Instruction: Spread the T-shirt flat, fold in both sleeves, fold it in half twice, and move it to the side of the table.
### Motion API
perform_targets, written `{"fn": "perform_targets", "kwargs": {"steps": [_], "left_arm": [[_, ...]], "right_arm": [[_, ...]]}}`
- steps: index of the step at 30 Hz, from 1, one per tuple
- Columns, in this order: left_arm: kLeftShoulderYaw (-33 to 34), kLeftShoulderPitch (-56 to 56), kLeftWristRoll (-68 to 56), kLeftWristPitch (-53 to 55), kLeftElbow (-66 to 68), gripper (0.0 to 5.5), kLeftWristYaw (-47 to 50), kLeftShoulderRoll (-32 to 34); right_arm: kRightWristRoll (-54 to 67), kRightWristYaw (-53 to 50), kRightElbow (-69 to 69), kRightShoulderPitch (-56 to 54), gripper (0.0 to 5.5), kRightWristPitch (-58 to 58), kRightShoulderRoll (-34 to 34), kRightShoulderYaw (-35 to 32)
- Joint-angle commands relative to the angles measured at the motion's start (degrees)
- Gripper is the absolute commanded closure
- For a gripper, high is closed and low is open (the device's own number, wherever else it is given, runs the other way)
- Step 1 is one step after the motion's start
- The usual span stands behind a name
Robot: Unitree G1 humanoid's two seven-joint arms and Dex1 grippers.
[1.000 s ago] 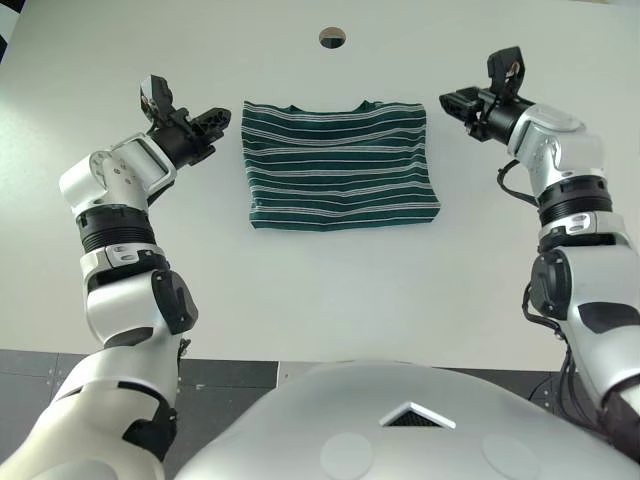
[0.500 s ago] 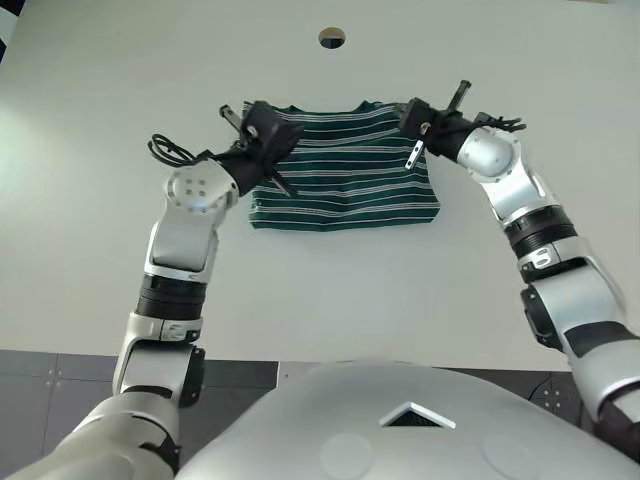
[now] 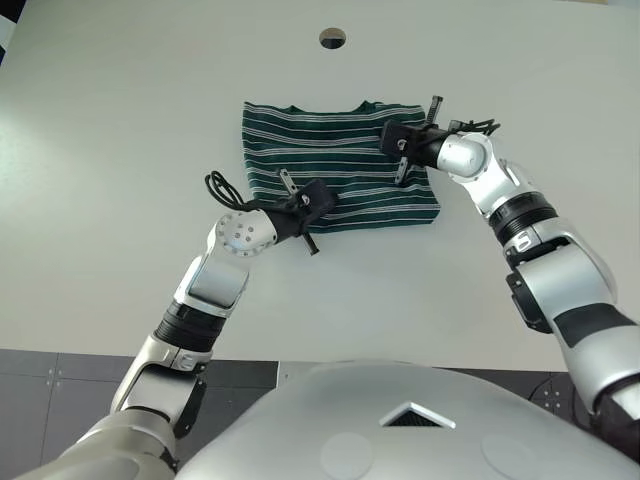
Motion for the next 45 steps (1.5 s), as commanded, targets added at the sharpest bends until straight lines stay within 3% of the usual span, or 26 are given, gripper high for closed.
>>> {"fn": "perform_targets", "kwargs": {"steps": [1, 5, 12, 21, 32, 37, 39, 45], "left_arm": [[-1.82, 1.37, 2.57, 1.82, -0.42, 5.40, -2.07, 2.85], [-1.14, 1.12, 4.03, 2.68, 0.66, 5.40, -3.09, 5.84], [0.77, 0.09, 3.09, 2.16, -0.50, 5.40, -5.82, 9.07], [-0.13, -2.08, 2.16, -1.91, 2.92, 5.40, -5.54, 4.48], [0.19, -1.83, 2.78, -5.09, 5.37, 5.40, -5.06, 3.90], [11.85, -0.45, -10.13, -20.91, -3.89, 5.40, -8.81, 6.47], [13.16, 1.63, -9.81, -26.59, -6.34, 5.10, -11.24, 10.32], [13.07, 12.90, -0.08, -38.37, -5.37, 4.18, -16.52, 23.88]], "right_arm": [[-1.41, 5.89, -1.08, 2.38, 5.39, 7.38, -2.66, 1.19], [0.42, 14.77, -12.74, 8.46, 5.39, 14.70, -8.23, 0.24], [4.38, 33.19, -48.61, 29.28, 5.39, 22.18, -27.48, -0.51], [18.45, 42.58, -84.37, 48.02, 5.39, 26.14, -38.64, -1.17], [20.19, 38.63, -85.08, 48.42, 5.39, 25.13, -38.25, -4.67], [34.83, 35.05, -88.50, 46.99, 5.39, 20.30, -33.07, -15.42], [36.37, 35.30, -89.11, 48.71, 5.06, 18.66, -34.70, -18.61], [8.23, 30.00, -76.47, 57.01, 3.98, -6.19, -48.48, -20.91]]}}
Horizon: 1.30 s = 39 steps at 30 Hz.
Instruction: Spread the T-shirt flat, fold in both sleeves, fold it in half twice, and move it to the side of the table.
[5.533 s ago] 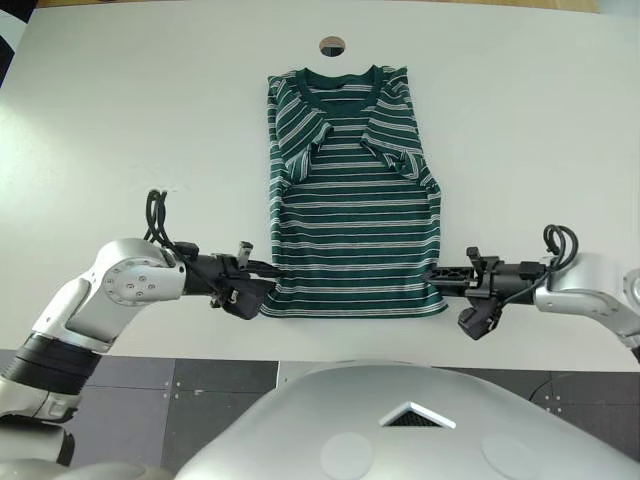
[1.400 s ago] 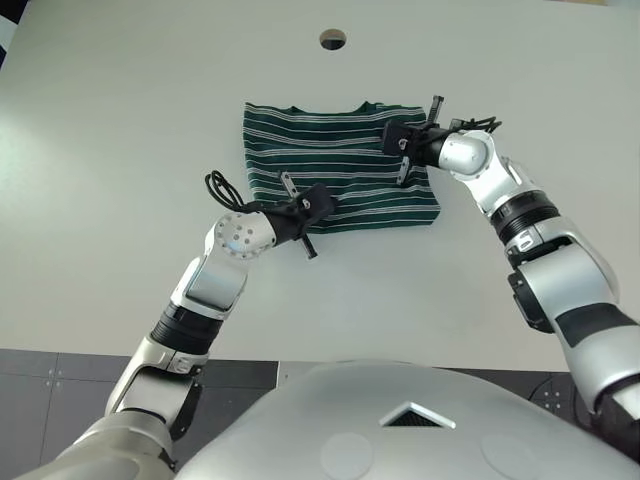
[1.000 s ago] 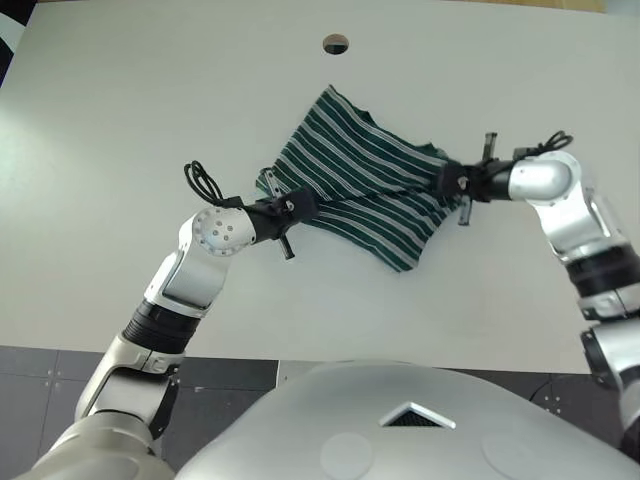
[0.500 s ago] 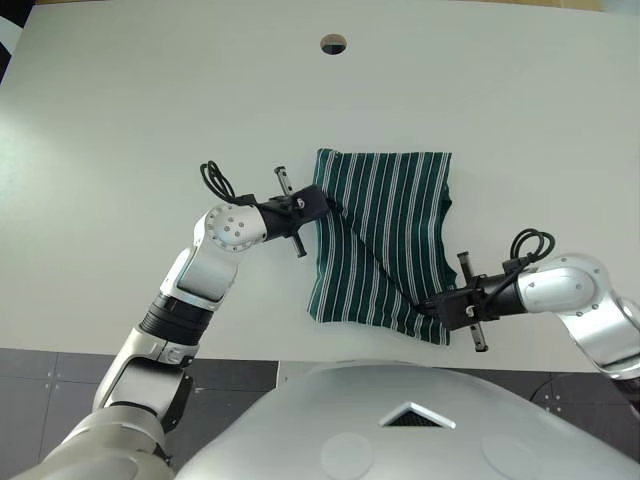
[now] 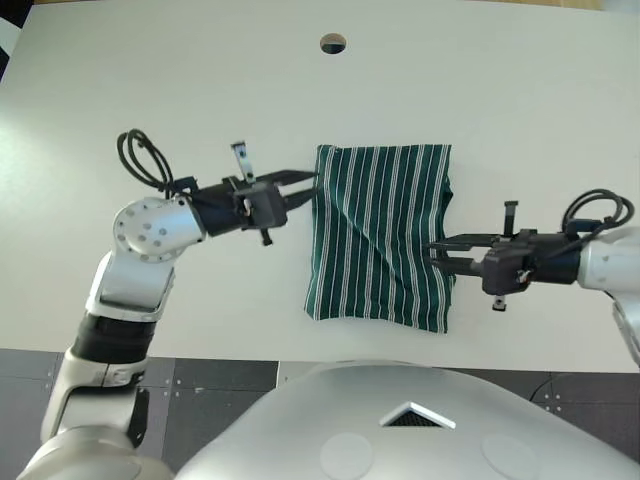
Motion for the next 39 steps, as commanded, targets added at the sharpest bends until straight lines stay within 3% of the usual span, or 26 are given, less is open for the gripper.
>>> {"fn": "perform_targets", "kwargs": {"steps": [1, 5, 10, 17, 26, 29, 39], "left_arm": [[-0.26, 8.55, 6.97, -5.69, -0.50, 4.05, -3.60, 9.16], [-0.83, 10.80, 12.34, -8.13, -0.22, 3.51, -2.75, 11.37], [-4.98, 11.85, 16.84, -8.73, 1.65, 2.89, -1.47, 9.07], [-10.00, 10.38, 18.01, -11.53, 2.90, 2.89, -0.28, 7.17], [-14.31, 7.29, 17.64, -14.50, 2.50, 2.89, -0.75, 6.51], [-15.74, 6.69, 16.77, -15.27, 2.04, 2.84, -1.49, 6.67], [-17.89, 5.20, 15.60, -15.22, 3.28, 4.53, -3.61, 7.43]], "right_arm": [[-15.29, -4.48, 7.85, 5.79, 3.85, -15.28, -8.93, -1.96], [-20.33, -7.80, 8.48, 7.97, 3.24, -21.90, -9.88, -1.54], [-26.85, -13.57, 9.12, 4.00, 2.54, -27.59, -4.83, 2.90], [-29.77, -18.13, 7.03, -0.60, 2.54, -31.89, -0.19, 7.14], [-30.33, -17.51, 5.76, -1.77, 2.54, -32.11, 0.60, 11.39], [-30.02, -16.79, 5.81, -3.08, 2.96, -32.14, 0.57, 12.71], [-29.55, -15.29, 9.80, -4.15, 4.84, -30.32, 0.18, 15.15]]}}
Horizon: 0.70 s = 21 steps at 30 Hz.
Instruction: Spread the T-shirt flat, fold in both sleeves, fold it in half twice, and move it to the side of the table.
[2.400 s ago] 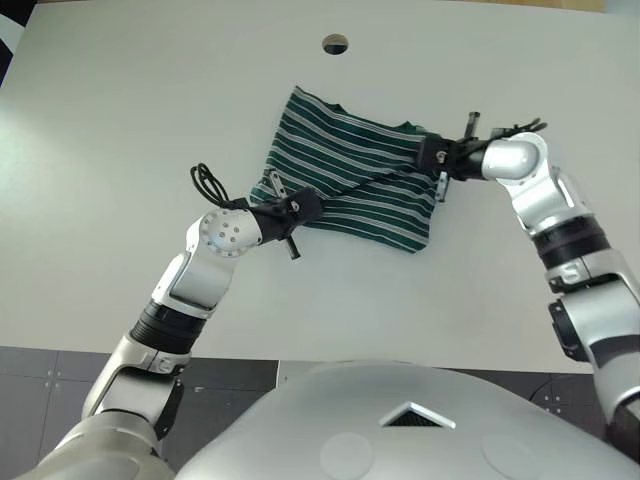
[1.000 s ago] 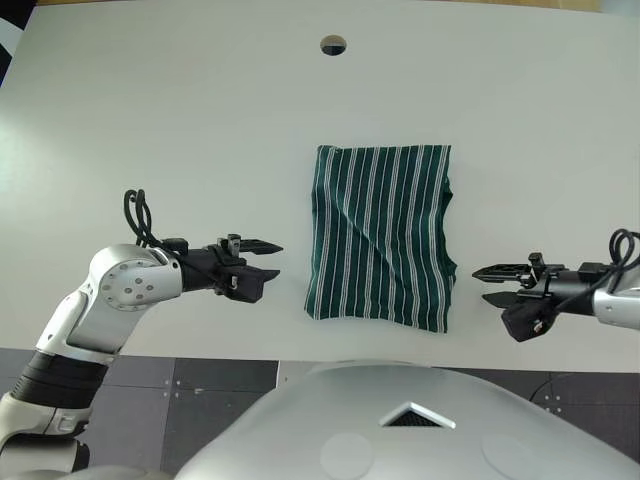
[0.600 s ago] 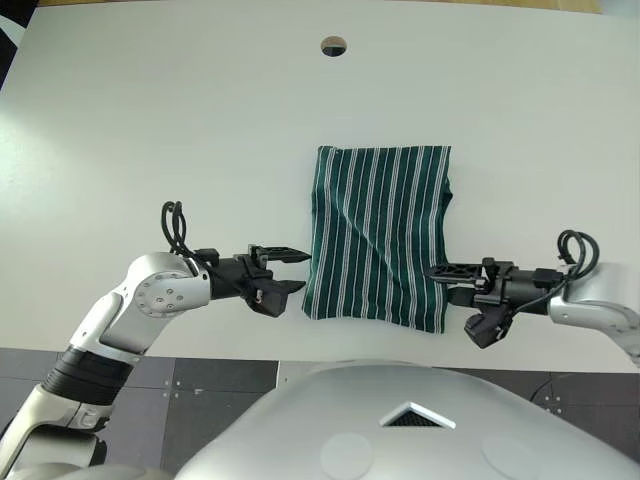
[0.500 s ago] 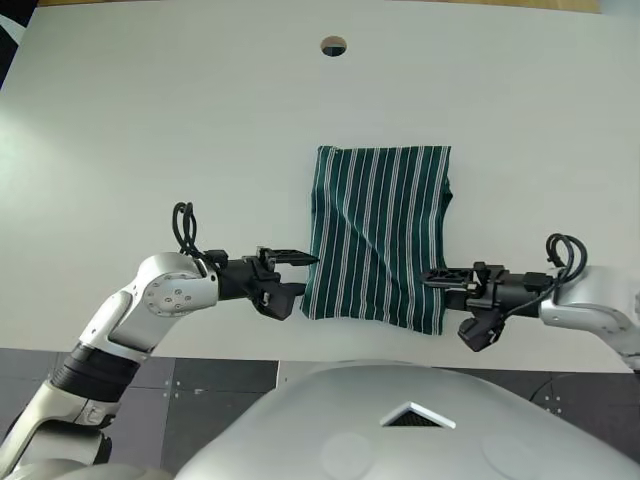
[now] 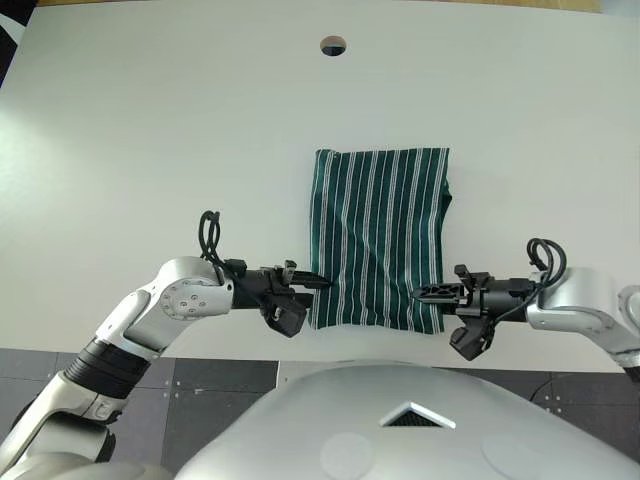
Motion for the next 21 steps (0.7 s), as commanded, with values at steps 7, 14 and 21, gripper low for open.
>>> {"fn": "perform_targets", "kwargs": {"steps": [7, 14, 21], "left_arm": [[-1.51, 0.07, -12.92, 9.53, -0.12, 5.01, -11.38, 3.17], [4.60, -3.71, -27.50, 25.44, -0.52, 5.01, -12.30, -0.73], [12.17, -13.76, -41.03, 51.95, 2.63, 5.01, -6.09, -9.36]], "right_arm": [[30.46, 12.26, -3.70, 2.55, 5.37, 22.91, -0.60, 1.36], [51.81, 14.18, -5.06, 2.01, 5.37, 46.07, 1.11, -4.98], [58.67, 11.01, -1.78, -5.53, 5.37, 63.07, 5.64, -9.22]]}}
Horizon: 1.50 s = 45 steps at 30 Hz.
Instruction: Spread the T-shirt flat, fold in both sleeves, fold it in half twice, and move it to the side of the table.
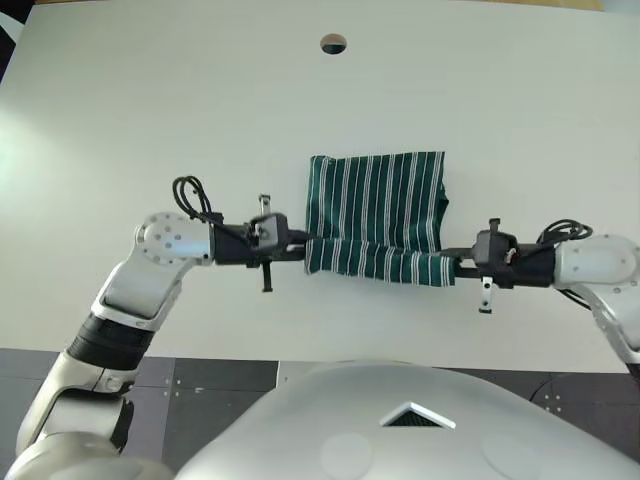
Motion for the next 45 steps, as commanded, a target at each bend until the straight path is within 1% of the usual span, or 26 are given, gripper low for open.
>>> {"fn": "perform_targets", "kwargs": {"steps": [1, 5, 9, 14, 18, 19, 20, 21, 26, 28, 29, 30, 32, 34, 39, 43, 45], "left_arm": [[3.58, -5.26, -5.25, 12.54, 1.79, 5.01, 3.79, -3.60], [6.37, -11.35, -9.05, 26.01, 6.34, 5.01, 8.94, -7.83], [7.13, -14.43, -7.86, 31.40, 11.00, 5.01, 13.05, -10.80], [6.82, -15.66, -5.10, 32.61, 13.95, 5.01, 16.50, -13.92], [6.63, -15.85, -2.72, 31.30, 15.52, 5.01, 17.68, -15.60], [6.56, -15.72, -2.13, 30.63, 15.60, 4.83, 17.73, -15.92], [6.39, -15.48, -1.52, 29.95, 15.49, 4.77, 17.60, -16.15], [6.33, -15.16, -1.14, 29.47, 15.15, 4.53, 17.47, -16.42], [6.57, -13.80, -0.23, 25.93, 12.99, 3.77, 16.01, -17.18], [6.67, -12.76, -0.29, 23.04, 11.02, 3.39, 14.53, -17.20], [6.48, -11.91, -0.45, 21.44, 9.47, 3.36, 13.45, -17.09], [6.20, -11.16, -0.32, 19.97, 8.19, 3.36, 12.66, -16.98], [5.33, -9.83, 0.41, 17.51, 6.24, 3.36, 11.51, -16.79], [4.44, -8.76, 1.30, 15.16, 4.68, 3.36, 10.69, -16.69], [2.77, -7.53, 4.40, 10.54, 3.98, 4.17, 10.56, -16.79], [1.47, -7.97, 7.30, 7.44, 6.12, 4.73, 11.98, -18.00], [1.48, -8.25, 8.62, 5.88, 7.04, 5.16, 13.00, -18.60]], "right_arm": [[1.79, -2.55, 2.53, -4.66, 5.37, 7.31, 2.79, -2.15], [3.06, -5.01, 6.52, -10.36, 5.37, 17.56, 5.53, -2.37], [3.34, -8.10, 11.87, -15.73, 5.37, 26.29, 8.80, -2.67], [1.01, -11.24, 19.31, -21.37, 5.37, 30.87, 12.62, -2.07], [2.03, -12.28, 20.69, -23.55, 5.37, 34.14, 16.09, -2.89], [2.94, -12.82, 21.28, -24.37, 5.40, 35.57, 17.29, -3.89], [3.90, -13.30, 21.93, -25.12, 5.40, 37.05, 18.39, -5.06], [4.76, -13.81, 22.85, -25.82, 5.06, 38.35, 19.39, -6.36], [9.19, -15.68, 26.49, -28.78, 4.22, 44.57, 22.85, -12.91], [10.20, -17.38, 27.90, -30.26, 3.79, 45.86, 24.17, -15.61], [9.90, -19.23, 29.54, -31.28, 3.57, 45.59, 25.12, -17.24], [9.33, -20.77, 30.97, -32.00, 3.42, 44.88, 25.78, -18.24], [7.71, -23.25, 33.38, -32.63, 3.42, 42.53, 26.63, -19.18], [4.92, -25.51, 34.61, -32.41, 3.42, 37.45, 27.14, -19.39], [-5.49, -26.71, 29.70, -28.55, 3.38, 16.89, 26.13, -15.23], [-15.30, -26.24, 21.46, -23.06, 3.99, -0.47, 24.91, -9.13], [-20.42, -26.70, 18.95, -21.15, 4.45, -6.67, 24.39, -5.75]]}}
